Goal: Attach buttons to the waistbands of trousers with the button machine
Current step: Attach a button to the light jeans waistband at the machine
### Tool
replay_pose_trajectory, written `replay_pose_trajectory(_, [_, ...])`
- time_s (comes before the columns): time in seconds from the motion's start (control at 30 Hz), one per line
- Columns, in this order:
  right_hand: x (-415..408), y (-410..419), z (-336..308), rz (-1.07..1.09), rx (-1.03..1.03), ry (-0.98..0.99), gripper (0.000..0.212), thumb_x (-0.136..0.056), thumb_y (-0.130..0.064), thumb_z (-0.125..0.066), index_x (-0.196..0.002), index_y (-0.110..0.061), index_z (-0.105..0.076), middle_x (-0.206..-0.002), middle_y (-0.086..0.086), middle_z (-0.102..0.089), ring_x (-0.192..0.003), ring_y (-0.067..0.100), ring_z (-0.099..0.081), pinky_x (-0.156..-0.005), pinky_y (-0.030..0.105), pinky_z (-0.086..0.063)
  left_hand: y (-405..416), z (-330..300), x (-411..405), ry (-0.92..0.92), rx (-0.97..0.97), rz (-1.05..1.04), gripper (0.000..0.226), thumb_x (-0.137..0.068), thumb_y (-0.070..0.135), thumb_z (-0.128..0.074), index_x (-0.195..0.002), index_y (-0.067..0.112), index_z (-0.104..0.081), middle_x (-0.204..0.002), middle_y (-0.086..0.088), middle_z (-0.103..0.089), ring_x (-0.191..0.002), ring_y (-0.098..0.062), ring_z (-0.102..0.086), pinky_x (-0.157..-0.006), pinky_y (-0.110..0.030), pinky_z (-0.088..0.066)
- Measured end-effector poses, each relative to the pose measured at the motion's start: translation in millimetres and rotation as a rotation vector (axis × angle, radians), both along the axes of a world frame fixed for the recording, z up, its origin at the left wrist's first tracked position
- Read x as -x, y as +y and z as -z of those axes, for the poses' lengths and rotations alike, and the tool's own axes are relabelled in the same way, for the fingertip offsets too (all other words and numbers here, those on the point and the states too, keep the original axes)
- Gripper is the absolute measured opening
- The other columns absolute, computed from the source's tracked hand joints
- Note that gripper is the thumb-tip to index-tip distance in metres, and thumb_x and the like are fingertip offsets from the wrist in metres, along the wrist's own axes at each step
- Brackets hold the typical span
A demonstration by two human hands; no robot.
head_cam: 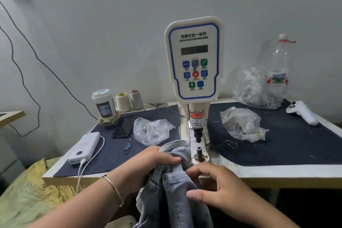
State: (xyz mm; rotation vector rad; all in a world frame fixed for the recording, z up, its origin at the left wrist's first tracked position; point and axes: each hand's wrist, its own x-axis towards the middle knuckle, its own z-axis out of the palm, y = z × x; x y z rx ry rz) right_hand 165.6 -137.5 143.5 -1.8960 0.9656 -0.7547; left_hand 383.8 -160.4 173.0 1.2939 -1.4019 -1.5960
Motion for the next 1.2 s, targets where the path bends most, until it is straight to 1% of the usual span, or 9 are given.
replay_pose_trajectory(0.27, [24.7,0.2,-15.4,-0.125,-0.163,-0.249,0.017,-0.074,-0.023,-0.077,-0.067,-0.020,-0.062,-0.078,0.001,-0.057,-0.076,0.012,-0.050,-0.070,0.023,-0.038,2.1,-9.3,15.6,-0.027,-0.060,0.031,0.027,-0.072,0.011,-0.075,-0.098,0.004,-0.076,-0.108,-0.023,-0.071,-0.093,-0.032,-0.071,-0.078,-0.033,-0.057])
replay_pose_trajectory(0.4, [30.3,-0.2,-22.7,-0.162,-0.183,-0.283,0.014,-0.080,-0.012,-0.075,-0.071,-0.014,-0.064,-0.075,0.005,-0.060,-0.073,0.013,-0.051,-0.068,0.021,-0.041,3.1,-10.9,20.1,-0.108,-0.052,0.007,0.038,-0.069,0.014,-0.077,-0.105,0.005,-0.072,-0.108,-0.019,-0.073,-0.097,-0.032,-0.071,-0.086,-0.040,-0.057])
replay_pose_trajectory(0.5, [28.7,-0.8,-25.6,-0.201,-0.223,-0.281,0.012,-0.084,-0.010,-0.069,-0.077,-0.010,-0.060,-0.070,-0.001,-0.058,-0.067,0.009,-0.048,-0.062,0.017,-0.040,4.0,-10.1,21.9,-0.443,0.170,-0.047,0.052,-0.064,0.035,-0.082,-0.111,0.025,-0.062,-0.107,0.002,-0.072,-0.101,-0.017,-0.068,-0.096,-0.040,-0.053])
replay_pose_trajectory(0.6, [24.1,-3.9,-30.3,-0.193,-0.218,-0.278,0.011,-0.086,-0.011,-0.066,-0.079,-0.009,-0.059,-0.070,-0.001,-0.057,-0.064,0.006,-0.048,-0.059,0.015,-0.039,8.7,-6.6,23.9,-0.696,0.623,-0.017,0.038,-0.079,0.039,-0.073,-0.113,0.043,-0.057,-0.118,0.023,-0.052,-0.119,0.001,-0.047,-0.104,-0.028,-0.041])
replay_pose_trajectory(0.67, [20.3,-6.4,-33.3,-0.171,-0.211,-0.285,0.011,-0.088,-0.010,-0.065,-0.078,-0.009,-0.059,-0.070,0.000,-0.058,-0.062,0.005,-0.049,-0.057,0.013,-0.039,15.4,-2.1,28.1,-0.553,0.783,0.029,0.015,-0.082,0.038,-0.066,-0.097,0.038,-0.068,-0.115,0.022,-0.055,-0.124,-0.006,-0.044,-0.104,-0.024,-0.035])
replay_pose_trajectory(0.77, [17.8,-8.8,-35.8,-0.139,-0.190,-0.285,0.012,-0.089,-0.010,-0.065,-0.077,-0.010,-0.060,-0.071,0.000,-0.061,-0.064,0.005,-0.051,-0.059,0.014,-0.040,26.1,3.7,35.9,-0.322,0.682,0.072,0.014,-0.076,0.044,-0.062,-0.075,0.032,-0.070,-0.105,0.012,-0.065,-0.114,-0.013,-0.053,-0.099,-0.026,-0.038])
replay_pose_trajectory(0.87, [24.9,-9.9,-37.3,-0.091,-0.144,-0.222,0.014,-0.090,-0.008,-0.063,-0.076,-0.011,-0.059,-0.068,-0.003,-0.058,-0.065,0.006,-0.048,-0.061,0.018,-0.038,27.8,6.8,33.6,-0.283,0.604,0.133,0.017,-0.079,0.040,-0.068,-0.079,0.023,-0.069,-0.102,-0.001,-0.067,-0.104,-0.013,-0.059,-0.097,-0.030,-0.042])
replay_pose_trajectory(1.03, [47.5,-3.5,-44.2,-0.188,0.022,0.080,0.019,-0.090,-0.020,-0.066,-0.074,-0.016,-0.057,-0.075,-0.001,-0.052,-0.071,0.005,-0.049,-0.071,0.023,-0.041,30.3,4.6,27.8,-0.097,0.492,0.246,0.019,-0.087,0.036,-0.064,-0.076,0.020,-0.065,-0.073,0.002,-0.053,-0.070,-0.010,-0.046,-0.068,-0.019,-0.037])
replay_pose_trajectory(1.2, [54.1,-2.9,-42.3,-0.301,-0.237,-0.013,0.023,-0.084,-0.018,-0.073,-0.103,-0.010,-0.061,-0.086,0.003,-0.061,-0.081,0.012,-0.054,-0.075,0.022,-0.044,34.2,11.3,29.8,0.137,0.332,0.181,0.025,-0.084,0.037,-0.070,-0.079,0.013,-0.063,-0.071,-0.012,-0.047,-0.062,-0.018,-0.038,-0.058,-0.026,-0.030])
